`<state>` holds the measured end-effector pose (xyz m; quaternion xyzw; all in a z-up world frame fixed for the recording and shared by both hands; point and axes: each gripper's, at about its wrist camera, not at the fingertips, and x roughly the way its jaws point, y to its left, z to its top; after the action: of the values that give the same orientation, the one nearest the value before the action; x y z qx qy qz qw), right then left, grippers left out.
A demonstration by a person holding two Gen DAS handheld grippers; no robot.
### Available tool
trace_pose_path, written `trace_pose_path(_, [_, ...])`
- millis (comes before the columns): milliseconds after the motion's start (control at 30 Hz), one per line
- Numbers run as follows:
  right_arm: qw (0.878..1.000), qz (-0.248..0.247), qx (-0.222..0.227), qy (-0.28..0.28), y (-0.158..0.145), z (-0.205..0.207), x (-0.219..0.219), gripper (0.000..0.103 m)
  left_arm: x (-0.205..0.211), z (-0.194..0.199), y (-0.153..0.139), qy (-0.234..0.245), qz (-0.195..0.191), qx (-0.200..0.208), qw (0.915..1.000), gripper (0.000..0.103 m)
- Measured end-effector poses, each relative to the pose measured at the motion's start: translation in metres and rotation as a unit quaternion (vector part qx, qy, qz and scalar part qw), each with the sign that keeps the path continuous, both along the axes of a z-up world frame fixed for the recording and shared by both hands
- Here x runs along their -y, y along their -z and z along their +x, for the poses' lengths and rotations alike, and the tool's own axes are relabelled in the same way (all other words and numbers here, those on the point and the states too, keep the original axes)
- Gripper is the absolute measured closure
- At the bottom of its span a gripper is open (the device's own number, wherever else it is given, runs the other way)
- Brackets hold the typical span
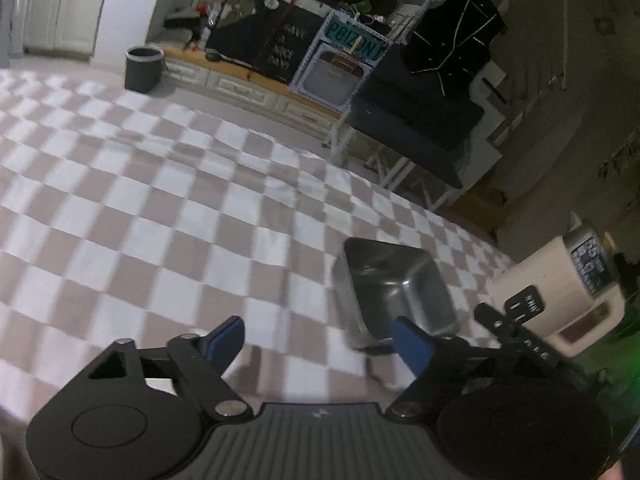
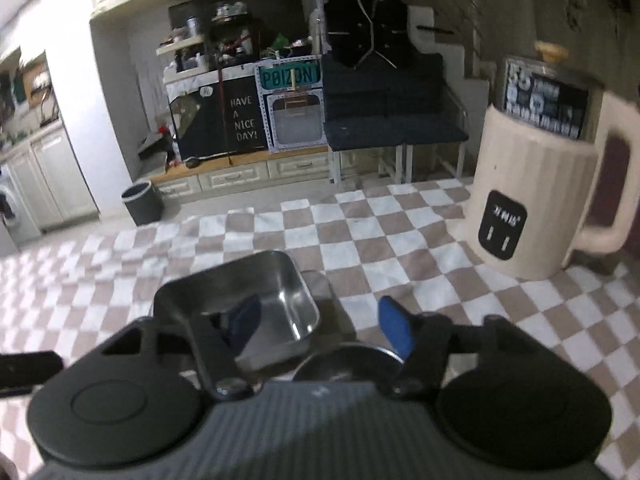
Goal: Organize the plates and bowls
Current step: 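Move both grippers to the smaller steel pan by the kettle and close on its rim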
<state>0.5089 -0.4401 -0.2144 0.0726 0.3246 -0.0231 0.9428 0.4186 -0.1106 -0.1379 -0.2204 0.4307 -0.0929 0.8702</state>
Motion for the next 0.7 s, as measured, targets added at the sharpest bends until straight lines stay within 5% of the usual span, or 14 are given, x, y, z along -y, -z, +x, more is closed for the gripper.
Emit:
trace_pose_path(200, [1.0,0.02,-0.017,-0.015,0.007,0.023,0.007,0.047,0.022,0.029,0.018,0.033,-0.002,-0.012,0.9994,0.043])
trace_pose_path(700, [0.997,0.046,-0.04,-0.056,0.037,0.059,-0.004,0.067,0.012,0.062,0.046,0.015,-0.052,-0.038,0.9978,0.062])
